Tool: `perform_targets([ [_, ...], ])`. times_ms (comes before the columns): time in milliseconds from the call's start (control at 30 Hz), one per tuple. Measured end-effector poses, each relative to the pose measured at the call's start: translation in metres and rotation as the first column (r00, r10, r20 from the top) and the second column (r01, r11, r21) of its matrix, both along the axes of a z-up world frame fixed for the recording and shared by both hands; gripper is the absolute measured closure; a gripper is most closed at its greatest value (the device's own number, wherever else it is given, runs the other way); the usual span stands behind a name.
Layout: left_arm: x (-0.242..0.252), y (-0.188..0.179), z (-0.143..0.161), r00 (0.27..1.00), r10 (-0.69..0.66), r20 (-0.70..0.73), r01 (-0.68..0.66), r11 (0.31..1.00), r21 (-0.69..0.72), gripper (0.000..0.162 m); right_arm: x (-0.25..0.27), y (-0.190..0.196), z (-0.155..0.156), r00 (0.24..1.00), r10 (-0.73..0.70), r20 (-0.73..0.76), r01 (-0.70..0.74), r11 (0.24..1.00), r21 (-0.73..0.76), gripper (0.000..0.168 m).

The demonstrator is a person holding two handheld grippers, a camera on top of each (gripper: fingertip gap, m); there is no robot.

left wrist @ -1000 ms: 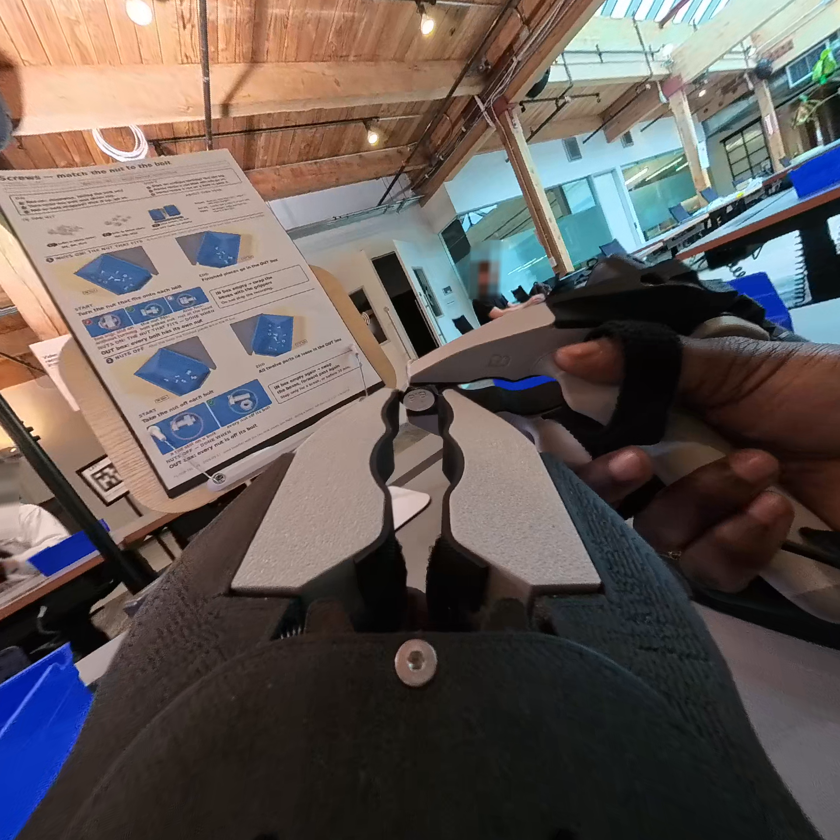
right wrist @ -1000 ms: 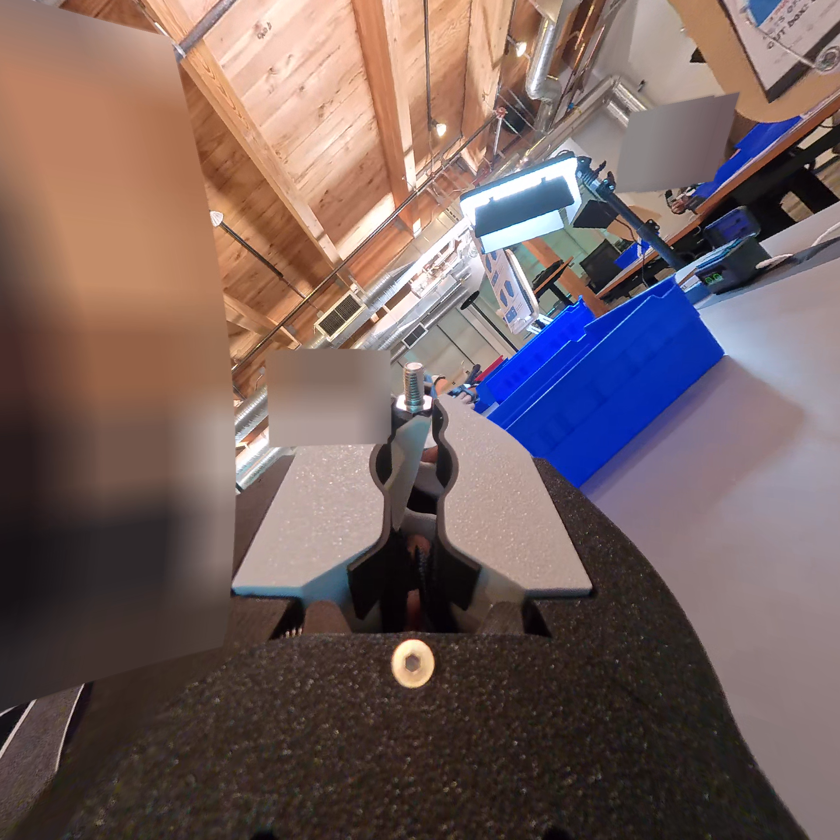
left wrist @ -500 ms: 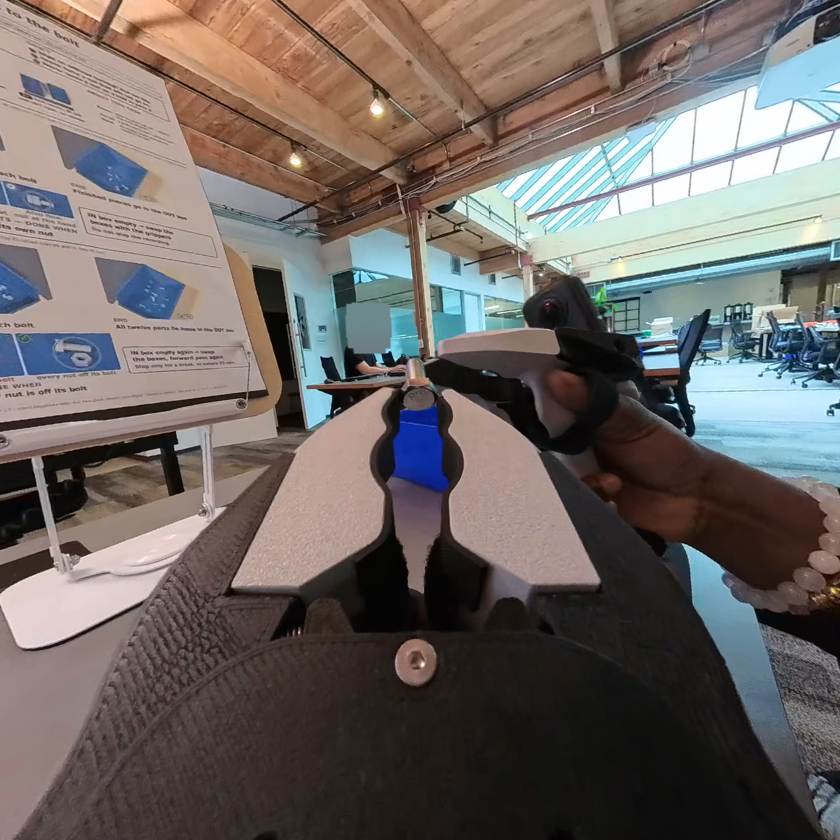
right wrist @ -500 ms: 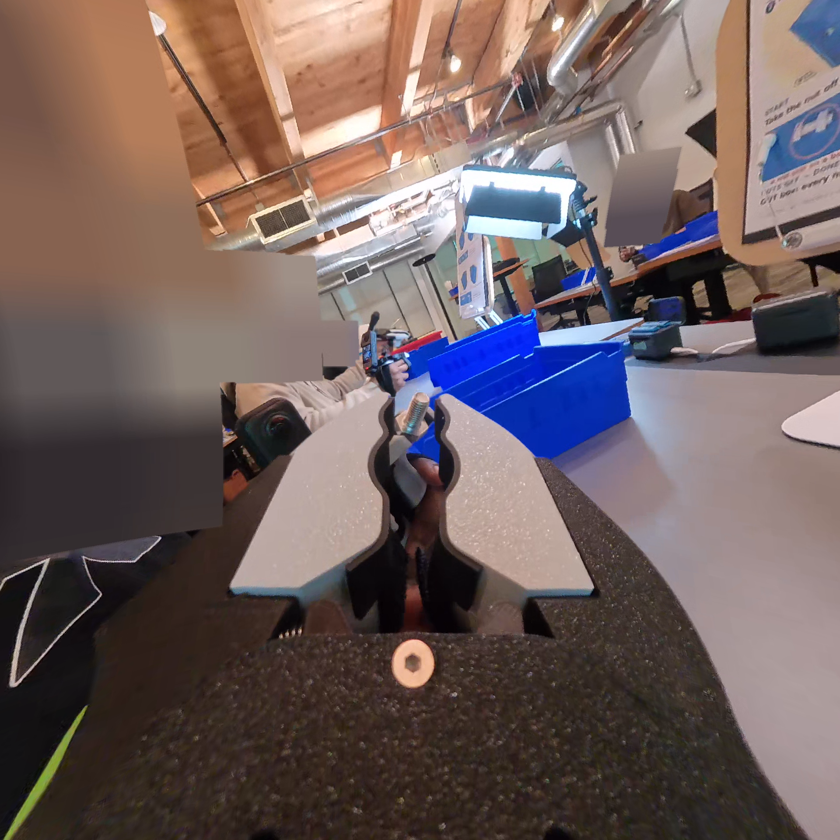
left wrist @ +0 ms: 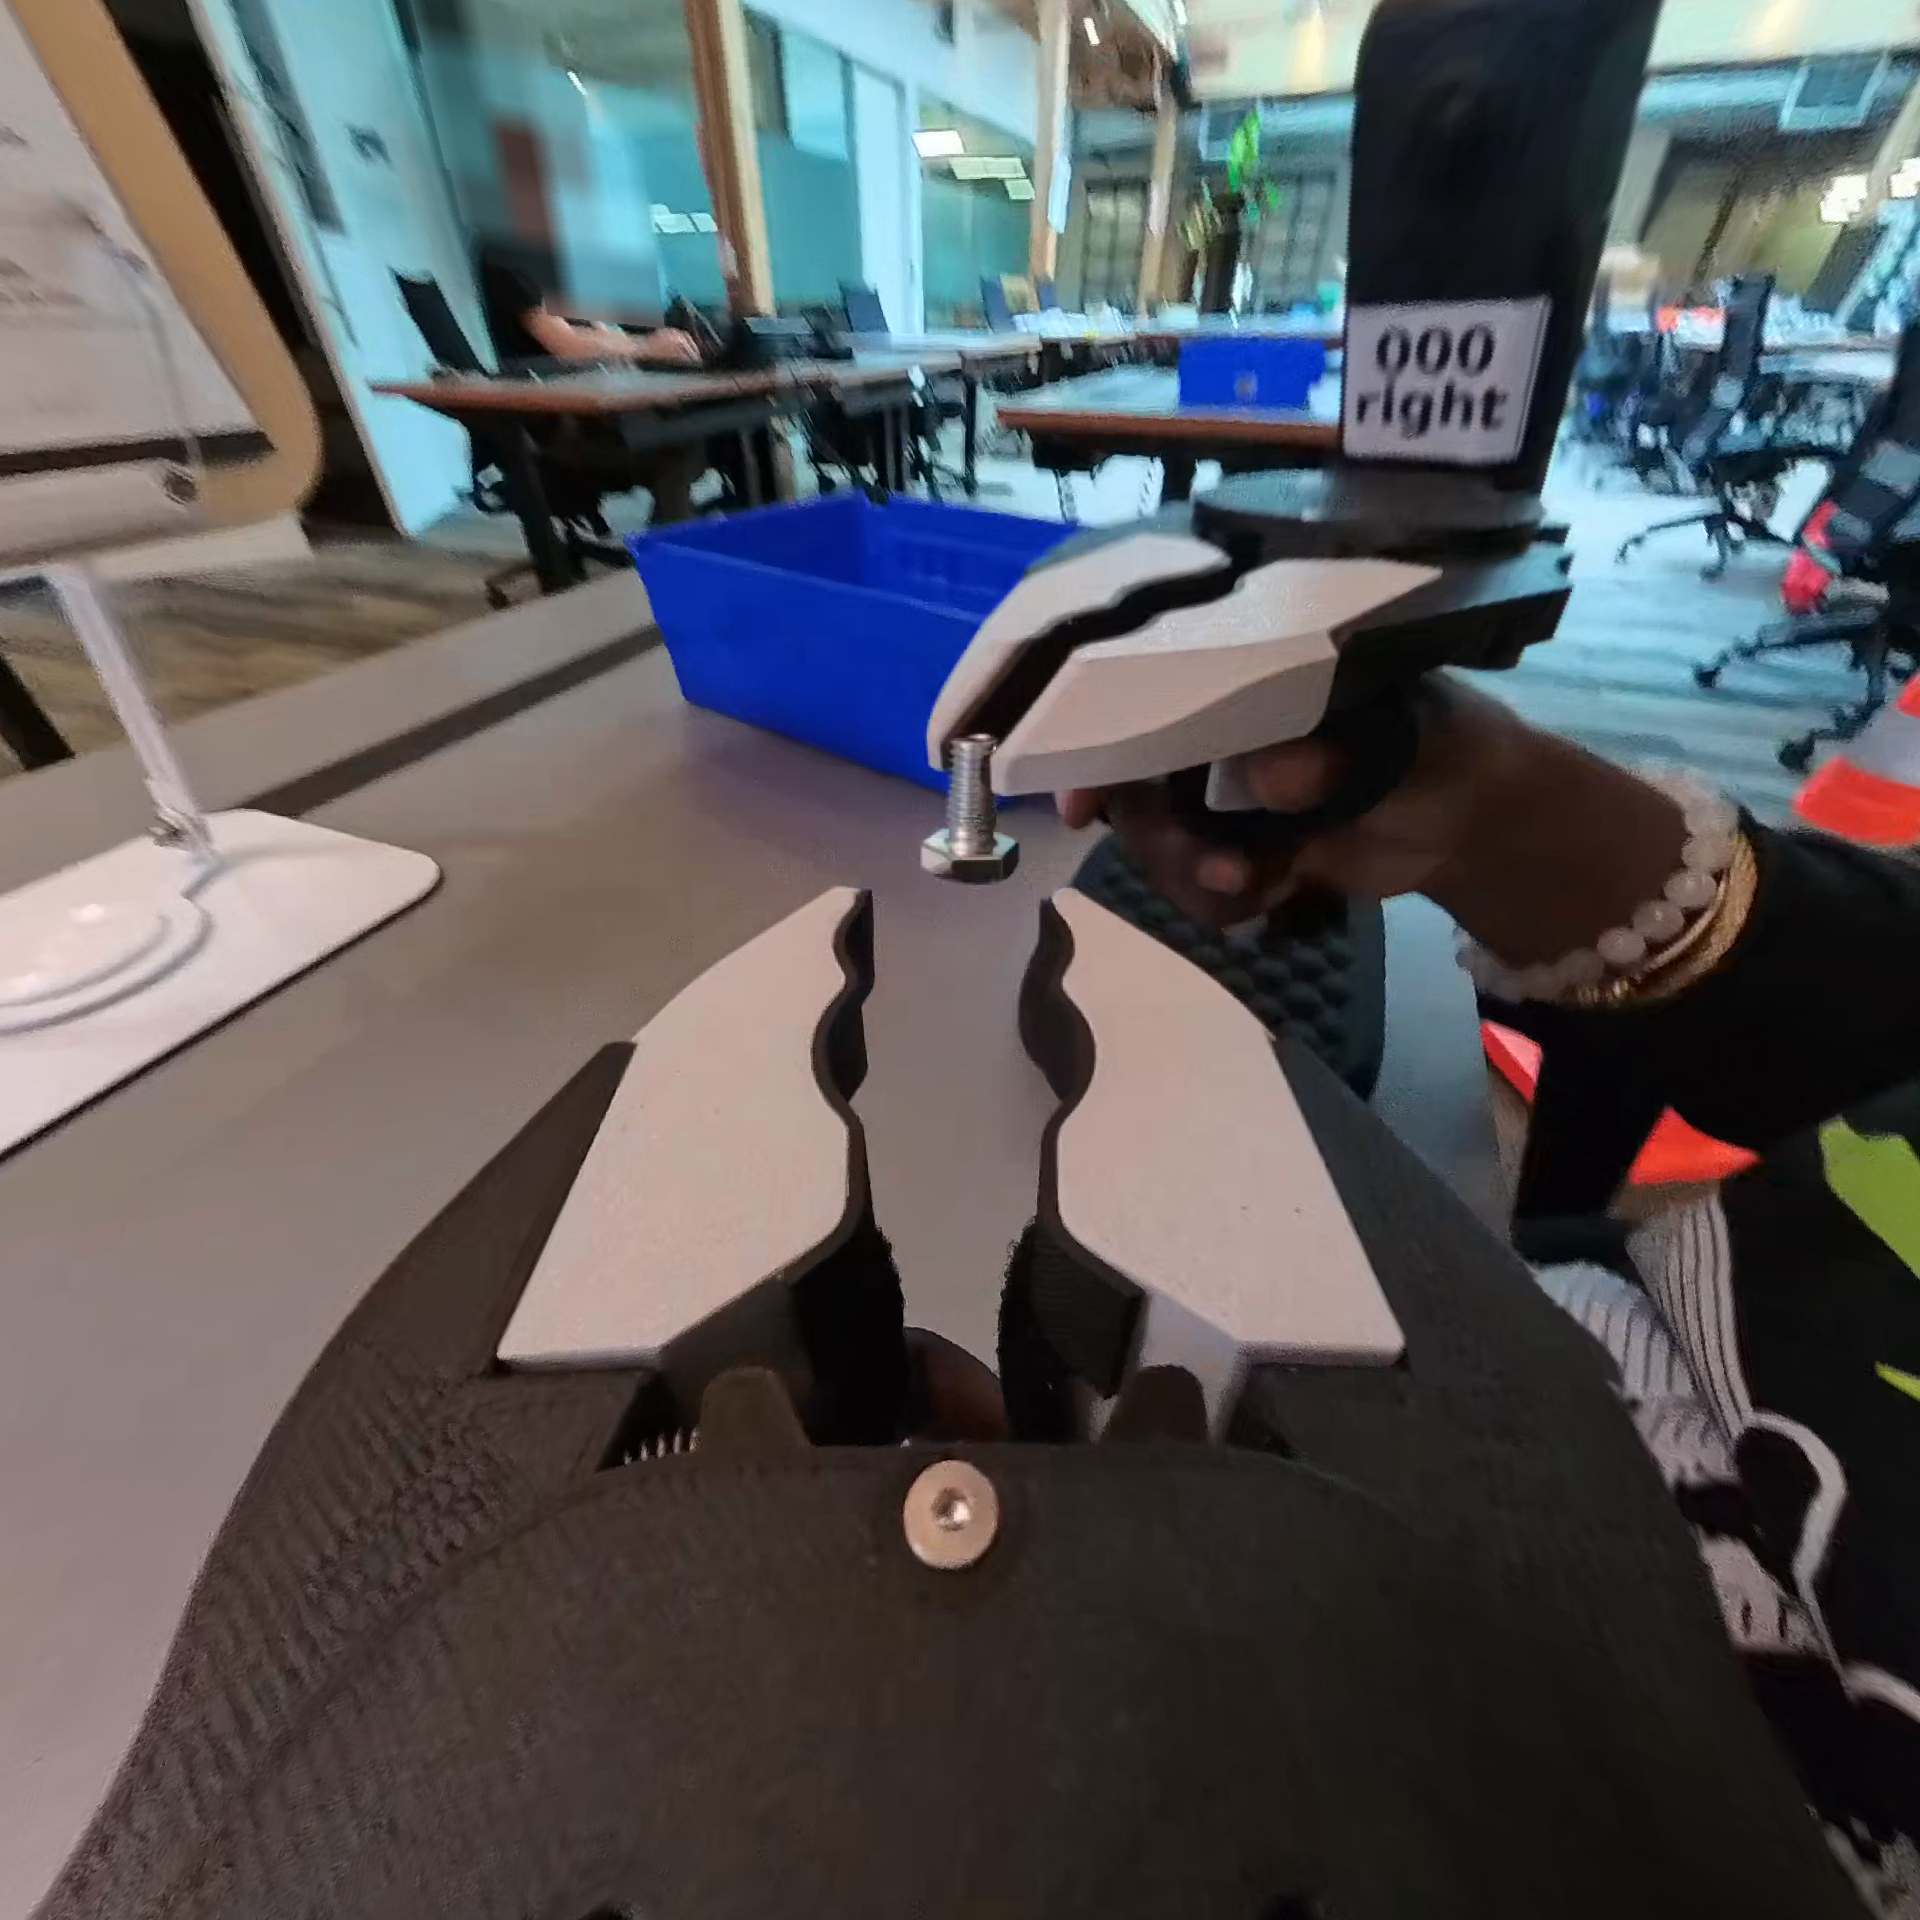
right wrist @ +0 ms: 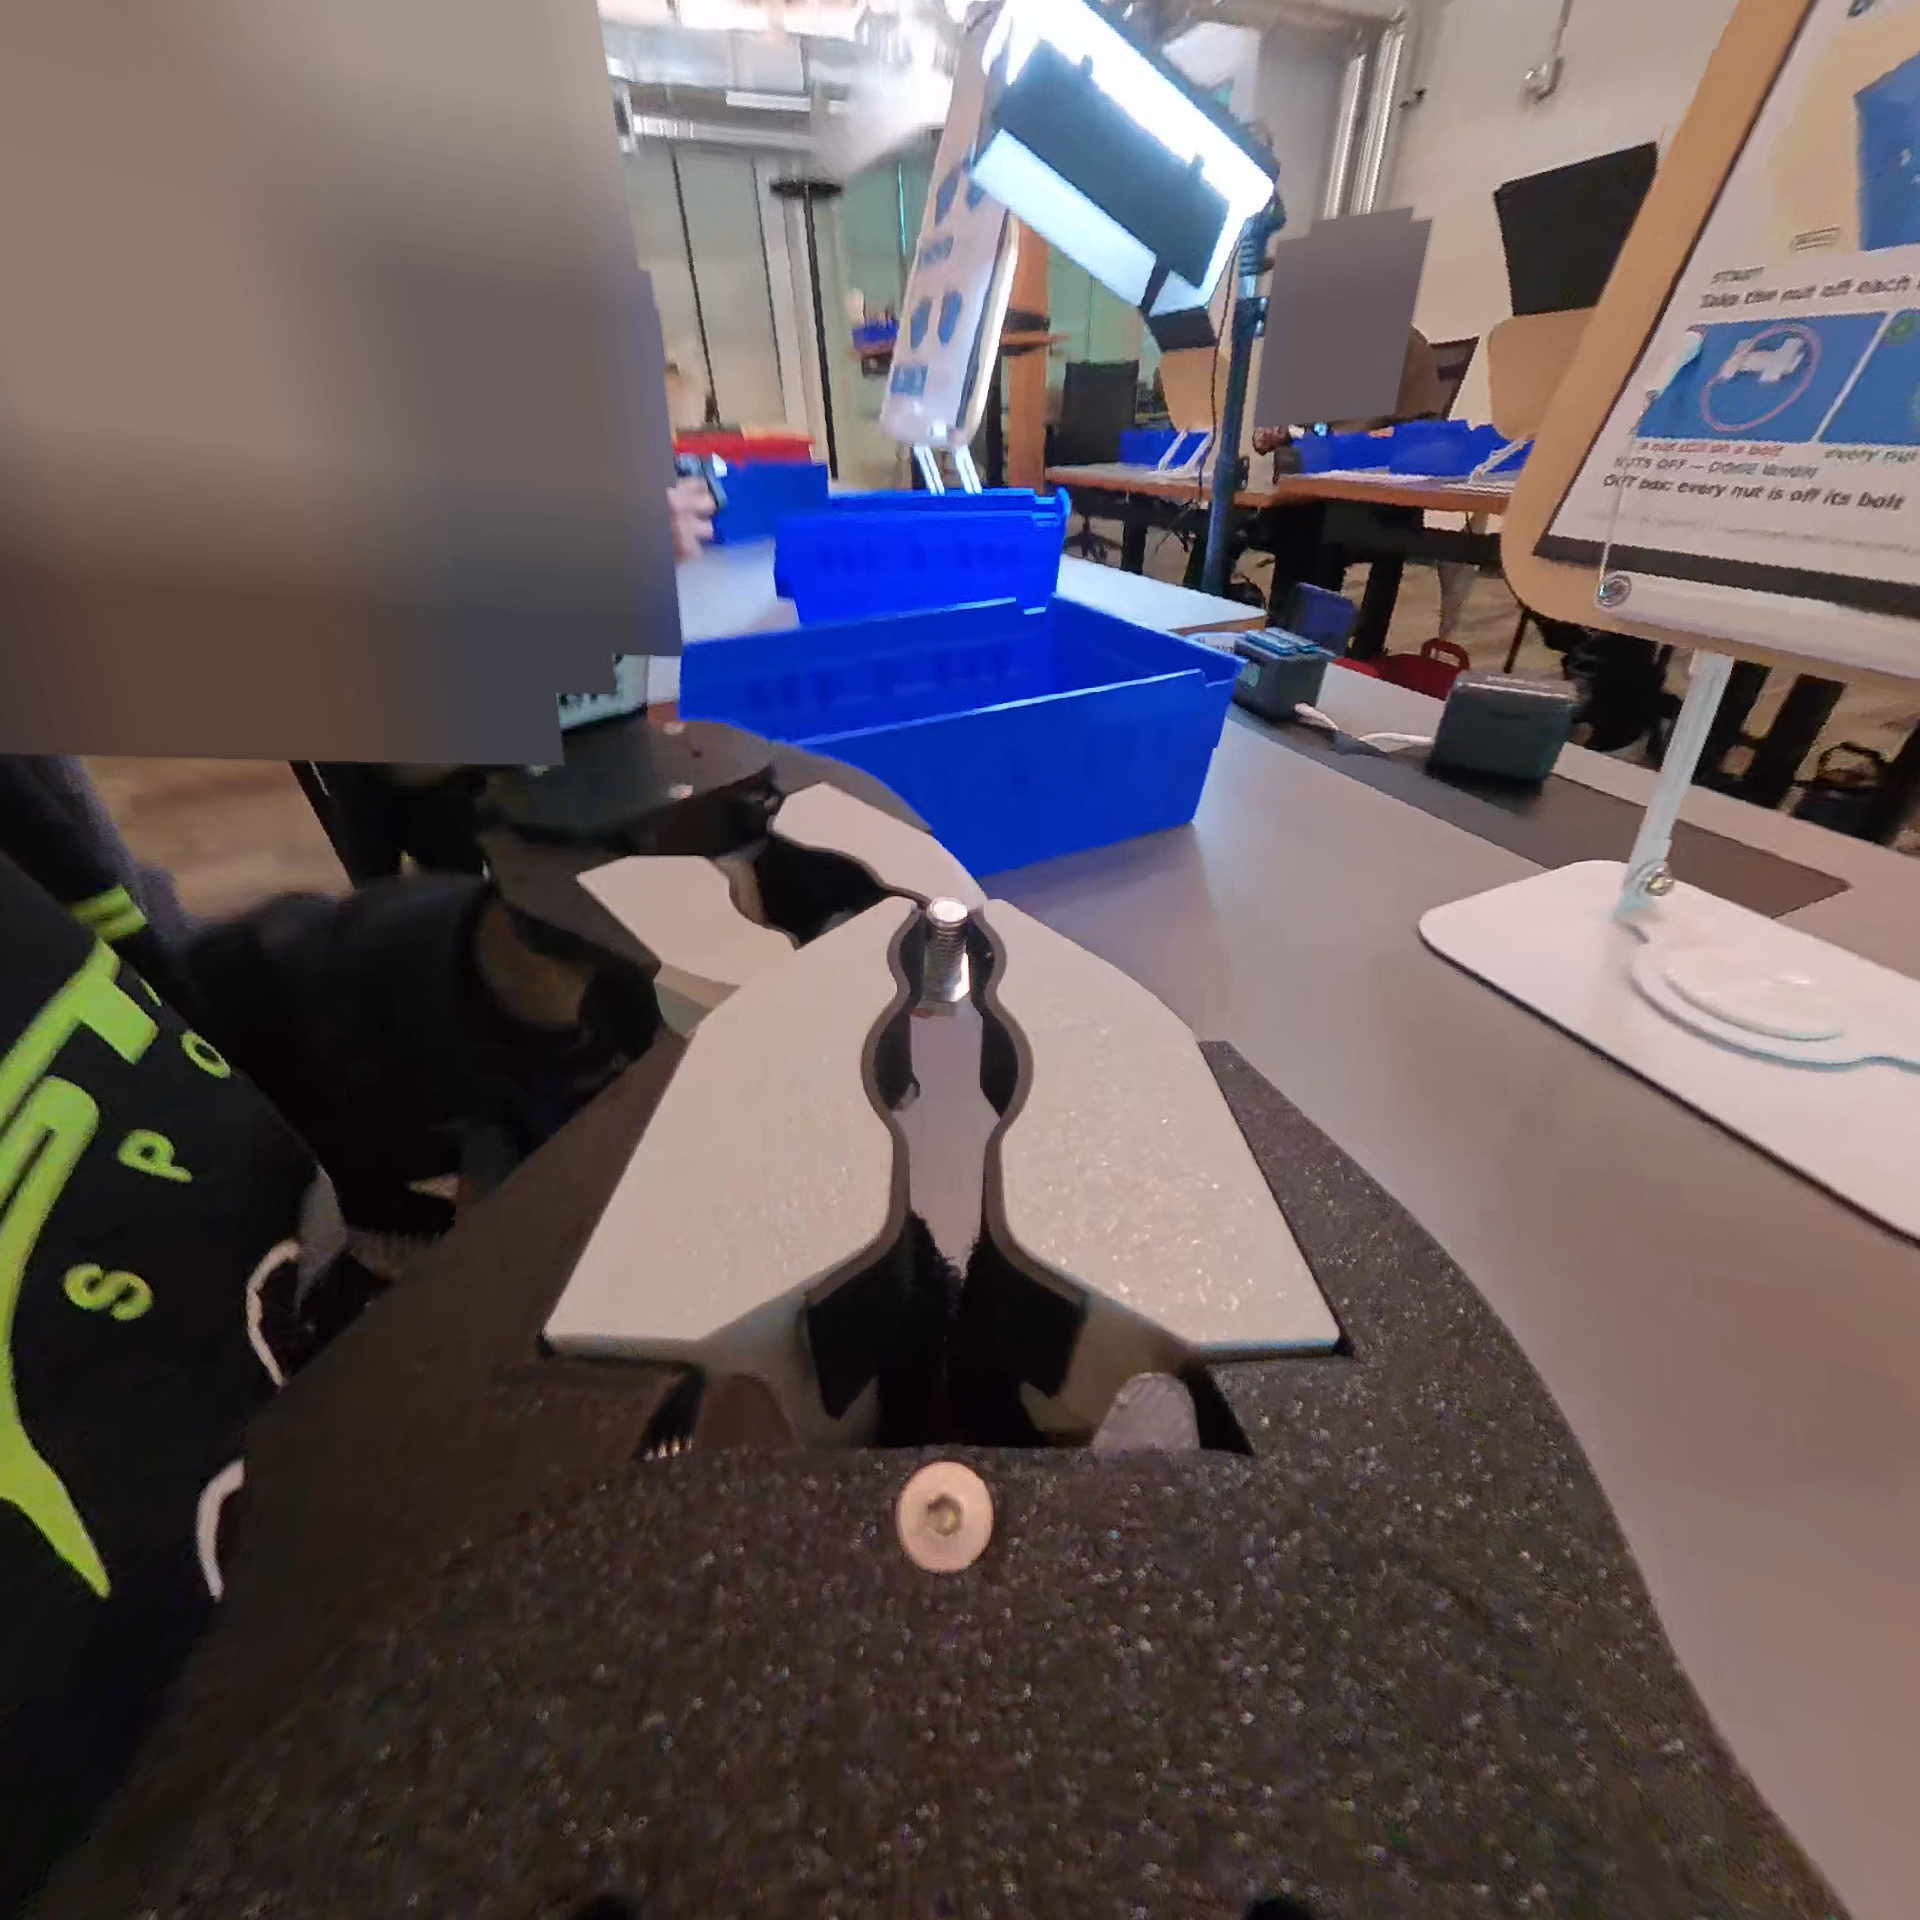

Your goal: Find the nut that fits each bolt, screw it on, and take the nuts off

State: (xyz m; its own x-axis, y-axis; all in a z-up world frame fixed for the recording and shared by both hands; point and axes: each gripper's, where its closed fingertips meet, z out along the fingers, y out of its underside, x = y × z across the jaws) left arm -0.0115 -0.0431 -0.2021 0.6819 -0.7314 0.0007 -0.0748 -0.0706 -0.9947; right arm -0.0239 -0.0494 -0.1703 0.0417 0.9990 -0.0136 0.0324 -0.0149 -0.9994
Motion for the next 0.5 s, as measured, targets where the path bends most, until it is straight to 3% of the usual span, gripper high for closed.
perform_targets([
  [233, 0.013, -0.008, -0.011, 0.994, -0.103, -0.042, 0.102, 0.995, -0.017, 0.136, -0.004, -0.017, -0.007, 0.996, 0.085, 0.012, -0.085, 0.995, 0.054, 0.161],
  [433, 0.009, -0.002, -0.011, 0.996, -0.034, -0.079, 0.036, 0.999, 0.032, 0.139, -0.006, -0.017, -0.01, 0.997, 0.072, 0.009, -0.073, 0.997, 0.038, 0.161],
  [500, 0.014, -0.005, -0.014, 0.993, -0.067, -0.1, 0.069, 0.997, 0.022, 0.14, -0.007, -0.02, -0.013, 0.995, 0.094, 0.025, -0.095, 0.993, 0.064, 0.161],
])
